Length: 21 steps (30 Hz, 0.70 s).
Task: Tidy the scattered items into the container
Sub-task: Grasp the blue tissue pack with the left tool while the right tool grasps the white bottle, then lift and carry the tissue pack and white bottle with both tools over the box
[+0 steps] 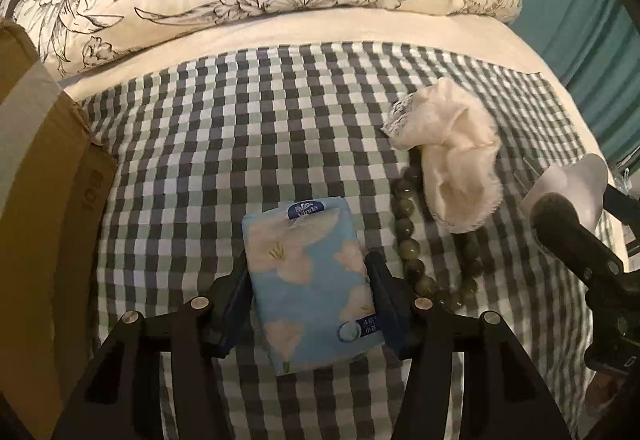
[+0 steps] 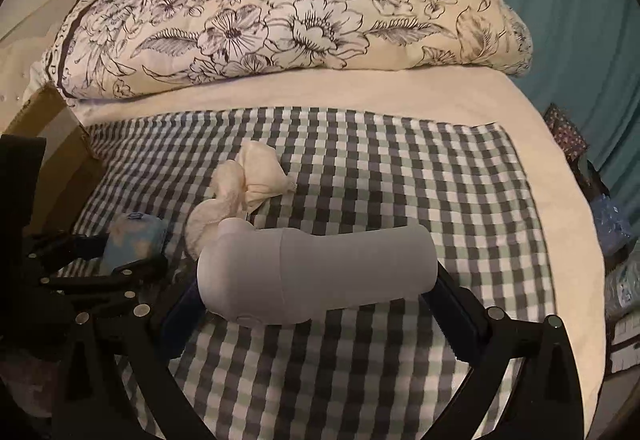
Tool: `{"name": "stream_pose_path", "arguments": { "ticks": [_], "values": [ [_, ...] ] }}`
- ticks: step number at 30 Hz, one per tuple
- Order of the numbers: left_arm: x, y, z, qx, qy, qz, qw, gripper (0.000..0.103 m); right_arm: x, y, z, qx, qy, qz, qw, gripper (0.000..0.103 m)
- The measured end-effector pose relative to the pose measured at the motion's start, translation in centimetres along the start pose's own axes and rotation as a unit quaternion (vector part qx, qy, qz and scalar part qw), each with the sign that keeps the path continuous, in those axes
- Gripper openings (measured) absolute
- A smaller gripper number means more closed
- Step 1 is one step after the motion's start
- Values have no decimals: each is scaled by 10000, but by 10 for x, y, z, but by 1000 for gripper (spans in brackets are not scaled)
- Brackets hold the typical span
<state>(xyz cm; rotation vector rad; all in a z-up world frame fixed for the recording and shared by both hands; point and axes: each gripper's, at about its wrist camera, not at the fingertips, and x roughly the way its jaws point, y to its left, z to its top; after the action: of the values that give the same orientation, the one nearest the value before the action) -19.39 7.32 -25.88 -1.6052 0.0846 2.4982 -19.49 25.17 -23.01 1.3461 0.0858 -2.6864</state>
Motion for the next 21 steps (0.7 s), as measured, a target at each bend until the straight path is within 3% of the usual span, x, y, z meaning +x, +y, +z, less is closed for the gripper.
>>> {"name": "stream_pose_path", "arguments": {
  "ticks": [21],
  "values": [
    [-118,22,13,-62,-1168,-97,9931,55,-101,22,6,87,-731,-163,9972,101]
  ]
}}
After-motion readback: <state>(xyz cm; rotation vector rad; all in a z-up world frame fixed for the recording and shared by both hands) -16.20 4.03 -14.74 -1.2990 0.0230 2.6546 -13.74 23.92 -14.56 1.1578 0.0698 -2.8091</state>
